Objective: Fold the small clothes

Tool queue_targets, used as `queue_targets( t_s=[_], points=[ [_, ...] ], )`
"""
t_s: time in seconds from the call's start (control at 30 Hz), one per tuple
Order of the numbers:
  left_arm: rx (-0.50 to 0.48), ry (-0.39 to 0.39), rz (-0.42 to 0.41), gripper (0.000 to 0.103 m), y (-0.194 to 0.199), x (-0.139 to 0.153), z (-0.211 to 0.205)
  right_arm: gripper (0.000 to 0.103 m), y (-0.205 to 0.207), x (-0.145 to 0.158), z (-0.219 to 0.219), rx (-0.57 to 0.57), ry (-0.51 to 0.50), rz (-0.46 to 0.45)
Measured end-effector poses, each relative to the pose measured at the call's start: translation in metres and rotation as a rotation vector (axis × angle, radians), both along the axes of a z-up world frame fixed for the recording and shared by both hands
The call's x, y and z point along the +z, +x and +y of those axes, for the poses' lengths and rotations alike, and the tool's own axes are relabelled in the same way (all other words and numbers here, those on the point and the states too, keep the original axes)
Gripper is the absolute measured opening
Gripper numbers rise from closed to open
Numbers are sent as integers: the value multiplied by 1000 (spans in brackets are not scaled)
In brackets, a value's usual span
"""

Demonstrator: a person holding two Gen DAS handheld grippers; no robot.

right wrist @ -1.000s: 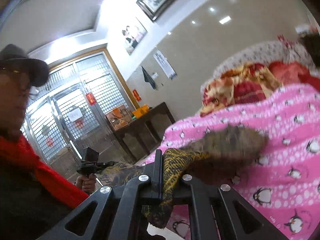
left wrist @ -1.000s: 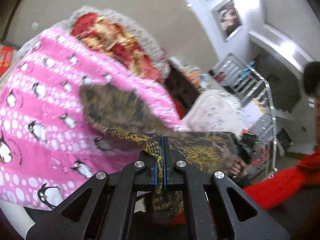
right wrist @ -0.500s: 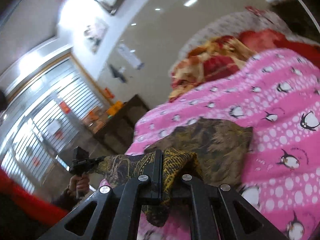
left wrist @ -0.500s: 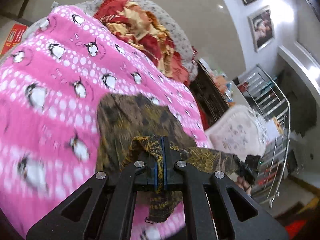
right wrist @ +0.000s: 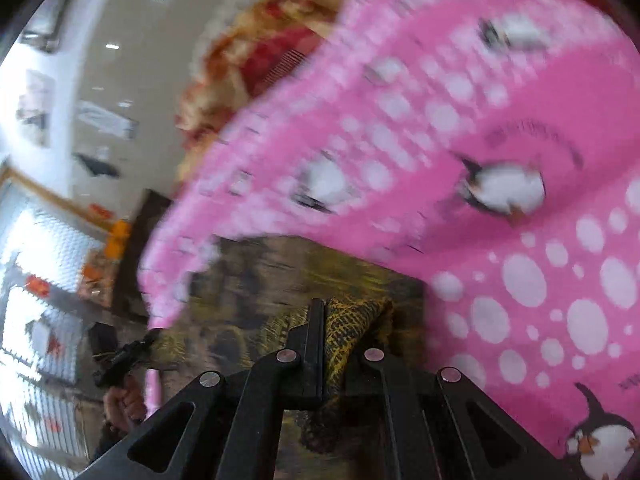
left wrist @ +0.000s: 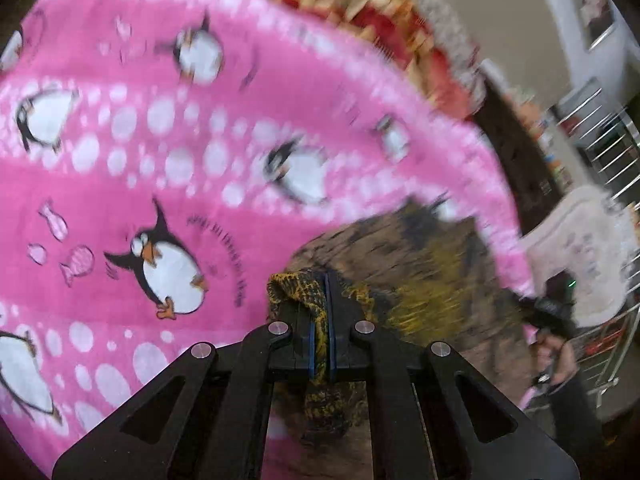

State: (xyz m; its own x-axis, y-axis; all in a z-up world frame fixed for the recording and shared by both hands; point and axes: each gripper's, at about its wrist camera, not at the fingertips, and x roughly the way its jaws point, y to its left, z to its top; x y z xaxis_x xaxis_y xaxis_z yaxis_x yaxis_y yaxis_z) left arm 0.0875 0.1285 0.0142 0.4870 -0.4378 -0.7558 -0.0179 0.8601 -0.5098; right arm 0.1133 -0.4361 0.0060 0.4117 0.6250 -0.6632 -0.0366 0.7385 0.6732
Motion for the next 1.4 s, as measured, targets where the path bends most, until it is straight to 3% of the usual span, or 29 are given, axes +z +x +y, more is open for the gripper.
queue_targets(
  t_s=[0.07, 0.17, 0.23, 0.27, 0.37, 0.43, 0.53, 0.6, 0.7, 0.73, 0.77, 0.8, 0.87, 1.0, 1.17, 1.27, 1.33, 1.37, 1.4],
  points=[
    [-23, 36, -1, 4, -2, -10, -3, 4, 3, -11, -3, -15, 30, 19],
    [0, -7, -13, 5, -12, -10, 5, 4, 3, -14, -11, -28, 77, 25],
    [14, -8, -15, 6, -18, -5, 11, 8, 1, -8, -15, -18, 69, 19],
    [16, 6, -19, 6, -23, -1, 14, 15, -2, -1, -19, -24, 50, 7],
    [38, 151, -60, 22, -35, 22, 11, 38, -21, 31, -36, -83, -32, -75],
    [51, 231, -144, 22, -53, 46, 0, 40, -39, 60, -40, -127, -142, -155],
    [-70, 235, -231, 23, -74, 65, -41, 40, -65, 99, -23, -86, -226, -287],
    [-182, 299, -221, 23, -77, 55, -81, 40, -76, 107, 3, -3, -252, -316],
    [-201, 346, -138, 23, -71, 23, -100, 40, -81, 89, 57, 141, -340, -260],
    [-188, 346, -89, 22, -70, 7, -99, 40, -81, 80, 67, 166, -379, -243],
    [-177, 320, -101, 22, -76, -1, -95, 40, -81, 69, 77, 178, -437, -223],
    [-169, 308, -118, 23, -82, -2, -92, 40, -78, 52, 85, 183, -524, -189],
    [-140, 273, -96, 22, -93, -3, -84, 40, -77, 31, 88, 211, -595, -168],
    [-129, 261, -87, 20, -112, -3, -79, 40, -77, 33, 92, 240, -644, -203],
    [-123, 313, -16, 21, -85, 9, -94, 41, -63, 32, 99, 281, -713, -155],
    [-164, 391, -1, 21, -48, 11, -115, 56, -40, 28, 119, 340, -788, -113],
    [-141, 398, -24, 21, -20, 21, -114, 56, -17, 33, 126, 345, -810, -106],
    [-79, 412, -69, 21, -5, 35, -107, 49, -7, 45, 127, 312, -808, -159],
    [-2, 422, -108, 21, 5, 48, -96, 50, 1, 72, 123, 226, -793, -287]
  ],
)
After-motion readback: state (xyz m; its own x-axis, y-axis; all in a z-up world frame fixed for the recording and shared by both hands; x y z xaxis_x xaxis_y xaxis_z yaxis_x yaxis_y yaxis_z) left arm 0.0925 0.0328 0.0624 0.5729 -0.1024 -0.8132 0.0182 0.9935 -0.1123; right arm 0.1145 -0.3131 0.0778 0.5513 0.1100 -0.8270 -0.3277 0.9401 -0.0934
